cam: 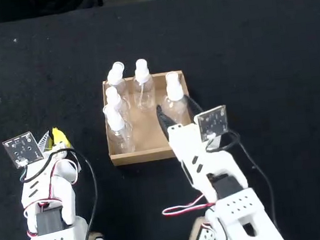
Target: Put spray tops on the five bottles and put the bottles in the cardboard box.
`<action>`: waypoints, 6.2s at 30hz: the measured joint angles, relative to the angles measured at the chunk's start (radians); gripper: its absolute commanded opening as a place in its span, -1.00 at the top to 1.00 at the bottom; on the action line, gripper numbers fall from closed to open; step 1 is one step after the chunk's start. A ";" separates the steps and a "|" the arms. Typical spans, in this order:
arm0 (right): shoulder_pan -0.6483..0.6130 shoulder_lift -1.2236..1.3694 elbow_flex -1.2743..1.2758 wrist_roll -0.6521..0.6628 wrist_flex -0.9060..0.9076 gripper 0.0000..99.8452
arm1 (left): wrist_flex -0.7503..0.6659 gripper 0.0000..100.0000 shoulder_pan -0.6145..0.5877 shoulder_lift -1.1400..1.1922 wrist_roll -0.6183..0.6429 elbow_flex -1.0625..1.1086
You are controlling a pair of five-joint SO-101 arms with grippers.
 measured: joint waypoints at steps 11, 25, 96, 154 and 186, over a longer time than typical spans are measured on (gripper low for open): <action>0.000 0.285 -0.015 0.000 -0.117 0.97 | 0.000 0.94 0.000 0.000 0.000 0.000; 0.000 0.328 -0.015 0.000 -0.133 0.92 | 0.000 0.94 0.000 0.000 0.000 0.000; -0.018 -0.572 -0.114 0.000 0.644 0.35 | 0.000 0.94 0.000 0.000 0.000 0.000; 0.853 -0.574 -0.005 0.054 1.358 0.98 | 0.603 0.94 0.026 -0.009 -0.387 0.000; 0.565 -0.574 -0.005 0.054 1.363 0.98 | 0.605 0.94 0.038 -0.009 -0.387 0.000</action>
